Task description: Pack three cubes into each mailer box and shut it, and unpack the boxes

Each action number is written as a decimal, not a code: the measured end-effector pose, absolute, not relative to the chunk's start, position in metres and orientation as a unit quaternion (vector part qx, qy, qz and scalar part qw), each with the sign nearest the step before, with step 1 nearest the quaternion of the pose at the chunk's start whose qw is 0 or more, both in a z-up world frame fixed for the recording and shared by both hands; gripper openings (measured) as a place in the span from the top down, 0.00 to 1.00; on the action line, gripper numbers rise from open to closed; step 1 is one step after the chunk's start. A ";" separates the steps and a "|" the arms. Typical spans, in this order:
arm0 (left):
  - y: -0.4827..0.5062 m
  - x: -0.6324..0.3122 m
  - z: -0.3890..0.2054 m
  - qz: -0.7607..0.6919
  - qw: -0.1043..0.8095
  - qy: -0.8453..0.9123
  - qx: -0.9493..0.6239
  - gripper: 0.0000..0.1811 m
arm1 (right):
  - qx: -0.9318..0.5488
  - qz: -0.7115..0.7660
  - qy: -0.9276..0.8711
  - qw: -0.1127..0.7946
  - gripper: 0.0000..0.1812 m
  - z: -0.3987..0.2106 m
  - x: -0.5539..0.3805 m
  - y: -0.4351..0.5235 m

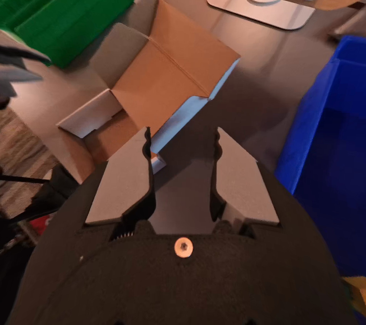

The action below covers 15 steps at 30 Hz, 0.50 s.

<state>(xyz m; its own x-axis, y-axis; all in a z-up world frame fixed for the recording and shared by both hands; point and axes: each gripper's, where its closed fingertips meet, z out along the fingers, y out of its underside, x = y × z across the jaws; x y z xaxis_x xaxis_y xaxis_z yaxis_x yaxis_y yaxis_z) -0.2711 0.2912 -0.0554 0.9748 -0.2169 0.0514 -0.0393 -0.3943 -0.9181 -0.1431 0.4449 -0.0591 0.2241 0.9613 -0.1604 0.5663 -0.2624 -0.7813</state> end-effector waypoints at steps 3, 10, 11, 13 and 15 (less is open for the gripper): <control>0.315 -0.286 -0.040 -0.104 0.567 0.035 -0.817 0.86 | -0.732 0.304 -0.522 0.315 0.65 -0.064 -0.144 0.453; 0.379 -0.300 -0.059 -0.065 0.477 0.043 -0.875 0.82 | -0.729 0.337 -0.505 0.317 0.60 -0.071 -0.162 0.451; 0.384 -0.298 -0.066 -0.067 0.461 0.049 -0.884 0.86 | -0.731 0.332 -0.507 0.314 0.61 -0.076 -0.163 0.451; 0.389 -0.291 -0.075 -0.077 0.445 0.061 -0.890 0.96 | -0.727 0.339 -0.513 0.304 0.65 -0.082 -0.169 0.446; 0.389 -0.284 -0.073 -0.079 0.458 0.070 -0.883 0.96 | -0.717 0.337 -0.529 0.305 0.73 -0.085 -0.173 0.441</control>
<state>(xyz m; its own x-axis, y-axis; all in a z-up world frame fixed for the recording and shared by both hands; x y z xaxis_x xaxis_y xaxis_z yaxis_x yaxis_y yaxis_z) -0.2839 0.3886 -0.0731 0.9777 -0.1957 0.0762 -0.0506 -0.5715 -0.8190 -0.1730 0.4412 -0.0855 0.2140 0.9636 -0.1603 0.5526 -0.2547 -0.7935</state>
